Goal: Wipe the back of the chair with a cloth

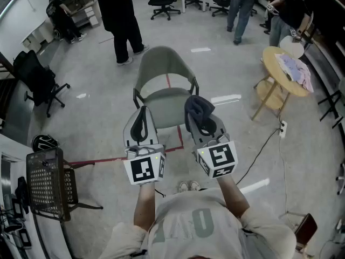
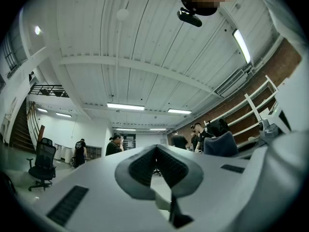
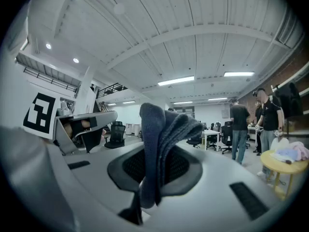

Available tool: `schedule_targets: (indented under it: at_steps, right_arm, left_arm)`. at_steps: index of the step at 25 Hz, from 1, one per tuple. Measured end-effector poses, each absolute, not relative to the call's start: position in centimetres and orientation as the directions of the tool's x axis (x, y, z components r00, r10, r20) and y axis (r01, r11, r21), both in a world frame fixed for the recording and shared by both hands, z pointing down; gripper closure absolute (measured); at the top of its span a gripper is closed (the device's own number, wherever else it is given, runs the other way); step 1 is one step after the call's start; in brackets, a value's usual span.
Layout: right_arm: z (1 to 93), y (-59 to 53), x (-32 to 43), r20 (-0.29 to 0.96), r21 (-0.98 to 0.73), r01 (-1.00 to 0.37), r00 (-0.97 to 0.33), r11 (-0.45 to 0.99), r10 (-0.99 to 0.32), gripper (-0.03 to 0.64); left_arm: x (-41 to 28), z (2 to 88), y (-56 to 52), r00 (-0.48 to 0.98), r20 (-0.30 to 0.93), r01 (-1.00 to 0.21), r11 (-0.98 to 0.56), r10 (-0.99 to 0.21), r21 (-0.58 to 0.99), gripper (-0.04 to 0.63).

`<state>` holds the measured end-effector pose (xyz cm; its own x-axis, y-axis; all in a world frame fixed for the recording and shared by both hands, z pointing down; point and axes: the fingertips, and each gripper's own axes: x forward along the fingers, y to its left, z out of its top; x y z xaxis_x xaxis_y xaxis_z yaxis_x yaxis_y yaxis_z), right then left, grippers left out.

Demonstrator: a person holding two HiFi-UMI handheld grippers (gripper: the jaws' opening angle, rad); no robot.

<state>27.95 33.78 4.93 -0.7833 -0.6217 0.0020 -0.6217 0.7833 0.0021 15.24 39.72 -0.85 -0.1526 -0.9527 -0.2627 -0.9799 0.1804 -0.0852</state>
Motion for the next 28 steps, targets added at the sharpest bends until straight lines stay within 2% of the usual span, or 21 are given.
schedule_targets:
  at_steps: [15, 28]
  right_arm:
    - [4.5, 34.3, 26.6, -0.036, 0.013, -0.619, -0.785, 0.785, -0.619, 0.561]
    - [6.5, 29.9, 24.4, 0.004, -0.016, -0.653, -0.757, 0.757, -0.653, 0.561]
  left_arm:
    - [12.2, -0.1, 41.1, -0.185, -0.268, -0.975, 0.211, -0.945, -0.070, 0.580]
    - [6.9, 1.9, 37.8, -0.207, -0.252, -0.972, 0.227, -0.945, -0.053, 0.580]
